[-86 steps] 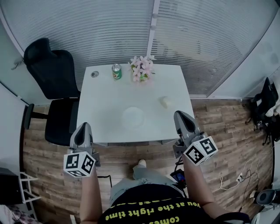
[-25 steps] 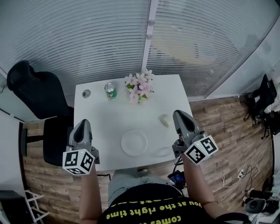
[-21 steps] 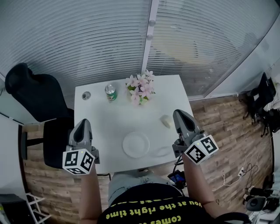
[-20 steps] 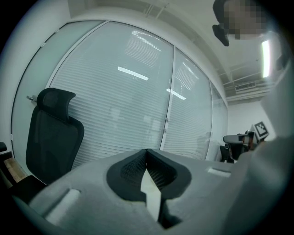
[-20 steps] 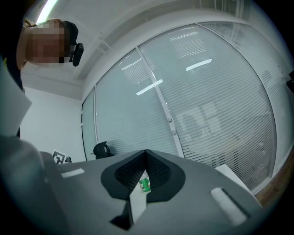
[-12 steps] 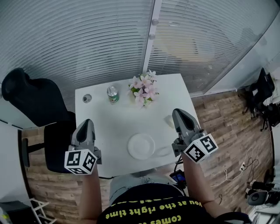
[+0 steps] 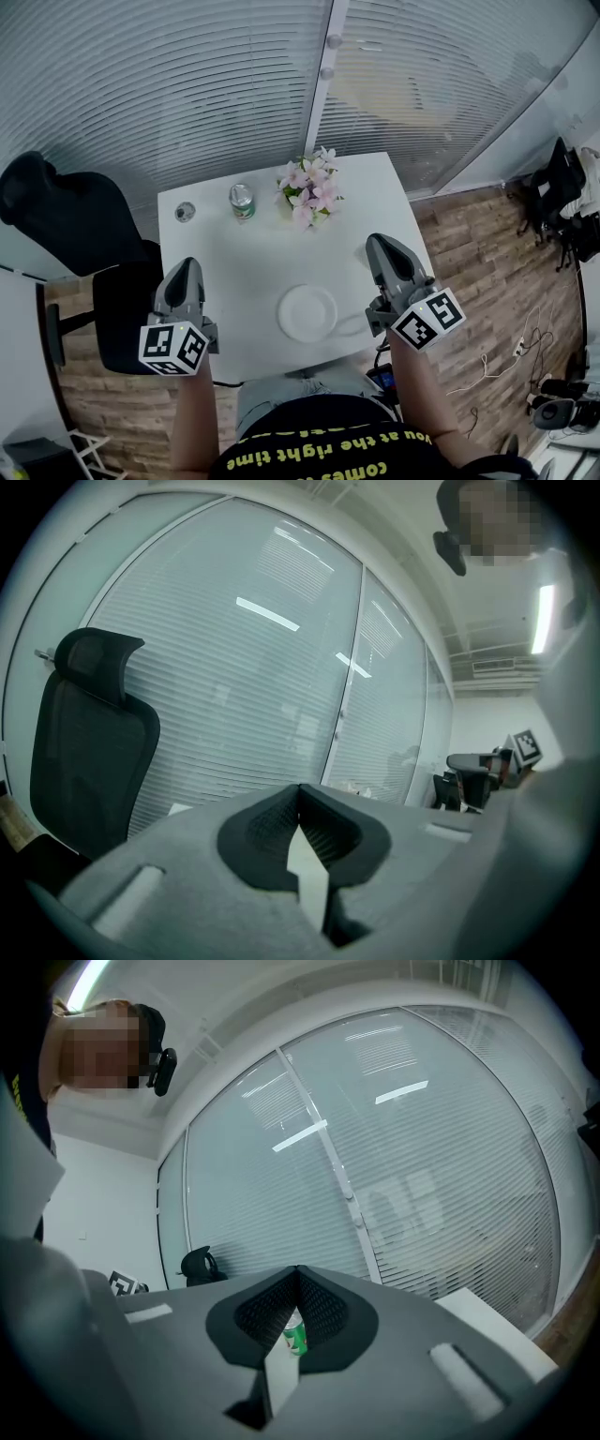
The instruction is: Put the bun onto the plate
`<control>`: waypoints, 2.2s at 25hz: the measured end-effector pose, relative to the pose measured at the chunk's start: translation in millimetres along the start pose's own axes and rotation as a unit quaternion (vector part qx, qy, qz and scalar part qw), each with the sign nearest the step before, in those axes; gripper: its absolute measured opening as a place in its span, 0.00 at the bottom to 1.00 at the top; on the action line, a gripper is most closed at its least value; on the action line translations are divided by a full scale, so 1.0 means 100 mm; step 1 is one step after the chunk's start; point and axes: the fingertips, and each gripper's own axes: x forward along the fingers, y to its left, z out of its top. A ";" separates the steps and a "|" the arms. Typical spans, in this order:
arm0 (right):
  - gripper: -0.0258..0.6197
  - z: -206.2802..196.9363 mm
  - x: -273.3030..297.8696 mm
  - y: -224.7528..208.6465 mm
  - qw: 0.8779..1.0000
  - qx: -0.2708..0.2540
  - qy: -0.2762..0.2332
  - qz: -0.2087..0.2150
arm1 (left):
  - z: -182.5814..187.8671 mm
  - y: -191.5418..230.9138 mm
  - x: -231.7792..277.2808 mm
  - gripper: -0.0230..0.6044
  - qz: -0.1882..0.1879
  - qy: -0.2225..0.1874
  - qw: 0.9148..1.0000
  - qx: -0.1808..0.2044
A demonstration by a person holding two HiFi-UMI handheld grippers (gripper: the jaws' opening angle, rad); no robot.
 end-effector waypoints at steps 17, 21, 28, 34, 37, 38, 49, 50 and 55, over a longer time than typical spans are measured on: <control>0.05 0.12 -0.11 -0.24 1.000 0.005 0.003 0.018 | -0.03 -0.35 0.09 0.04 0.010 -0.001 1.000 -0.002; 0.05 0.13 -0.14 -0.28 1.000 0.002 0.004 0.021 | -0.05 -0.42 0.13 0.04 0.008 -0.003 1.000 -0.001; 0.05 0.11 -0.17 -0.33 0.999 -0.001 0.010 0.035 | -0.16 -0.45 0.16 0.04 0.011 0.000 1.000 -0.007; 0.05 0.05 -0.19 -0.41 1.000 0.004 0.011 0.028 | -0.22 -0.47 0.21 0.04 0.005 0.007 1.000 -0.005; 0.05 0.03 -0.19 -0.43 1.000 0.005 0.011 0.026 | -0.23 -0.49 0.25 0.04 0.001 0.010 1.000 -0.002; 0.05 0.03 -0.20 -0.44 1.000 0.006 0.011 0.025 | -0.24 -0.50 0.26 0.04 0.000 0.011 1.000 -0.002; 0.05 -0.07 -0.21 -0.58 1.000 0.015 0.016 0.010 | -0.34 -0.60 0.43 0.04 -0.019 0.028 0.999 0.000; 0.05 -0.07 -0.21 -0.60 1.000 0.016 0.016 0.009 | -0.35 -0.61 0.45 0.04 -0.021 0.029 0.999 0.000; 0.05 -0.09 -0.24 -0.68 1.000 0.018 0.015 0.001 | -0.40 -0.67 0.54 0.04 -0.030 0.038 0.999 0.001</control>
